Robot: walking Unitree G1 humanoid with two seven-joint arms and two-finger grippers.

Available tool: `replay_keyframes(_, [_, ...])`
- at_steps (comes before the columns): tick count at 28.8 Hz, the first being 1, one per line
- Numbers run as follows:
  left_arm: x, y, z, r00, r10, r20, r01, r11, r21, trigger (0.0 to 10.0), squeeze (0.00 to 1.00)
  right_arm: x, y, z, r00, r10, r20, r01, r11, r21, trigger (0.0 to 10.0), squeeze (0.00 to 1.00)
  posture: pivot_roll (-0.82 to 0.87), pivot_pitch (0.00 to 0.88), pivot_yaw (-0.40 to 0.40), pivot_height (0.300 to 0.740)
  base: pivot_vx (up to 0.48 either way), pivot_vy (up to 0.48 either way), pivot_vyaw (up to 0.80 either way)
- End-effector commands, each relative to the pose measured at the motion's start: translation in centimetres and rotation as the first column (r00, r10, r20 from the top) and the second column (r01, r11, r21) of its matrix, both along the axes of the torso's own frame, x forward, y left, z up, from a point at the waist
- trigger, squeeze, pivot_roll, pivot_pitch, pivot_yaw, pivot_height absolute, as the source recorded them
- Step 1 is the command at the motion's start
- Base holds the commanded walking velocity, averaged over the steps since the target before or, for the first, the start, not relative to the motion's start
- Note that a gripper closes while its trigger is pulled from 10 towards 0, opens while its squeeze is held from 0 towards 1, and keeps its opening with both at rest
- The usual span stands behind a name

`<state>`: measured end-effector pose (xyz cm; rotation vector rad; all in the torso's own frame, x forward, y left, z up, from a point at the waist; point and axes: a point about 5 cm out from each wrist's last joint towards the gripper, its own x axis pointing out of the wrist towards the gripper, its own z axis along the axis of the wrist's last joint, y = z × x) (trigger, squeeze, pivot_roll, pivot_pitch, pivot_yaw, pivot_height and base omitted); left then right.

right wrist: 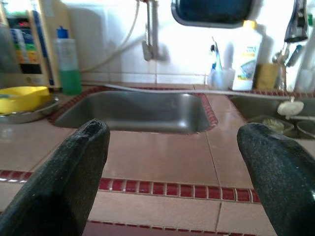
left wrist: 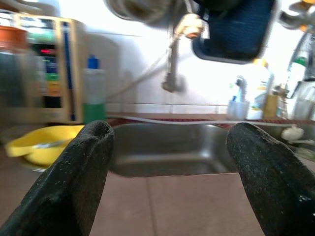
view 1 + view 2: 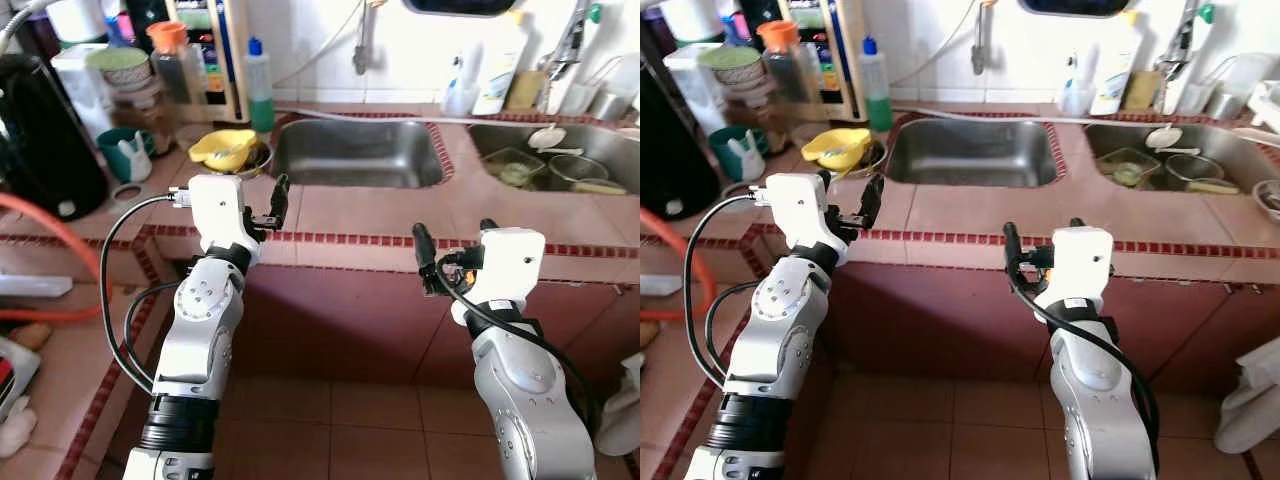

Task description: Kitchen organization

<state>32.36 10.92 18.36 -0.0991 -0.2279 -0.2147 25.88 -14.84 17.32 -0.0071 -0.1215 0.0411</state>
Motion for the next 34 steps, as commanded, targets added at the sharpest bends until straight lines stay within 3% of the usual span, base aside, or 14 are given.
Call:
replay_keyframes(1, [0.05, -0.08, 0.14, 1.0, -0.006, 0.007, 0.006, 1.0, 0.008, 10.0, 0.0, -0.1, -0.13, 0.56, 1.0, -0.009, 0.029, 0.009, 1.0, -0.003, 10.0, 0.0, 0.0, 0.0, 0.025, 0.74, 0.439, 0.0, 0.0])
replay_keyframes(34, [-0.41, -0.79, -0.18, 0.999, -0.035, -0.006, 0.035, 0.999, 0.014, 10.0, 0.0, -0.67, -0.2, 0.09, 0.999, 0.042, 0.022, -0.042, 0.999, 0.012, 10.0, 0.0, 0.0, 0.0, 0.028, 0.74, 0.406, 0.0, 0.0])
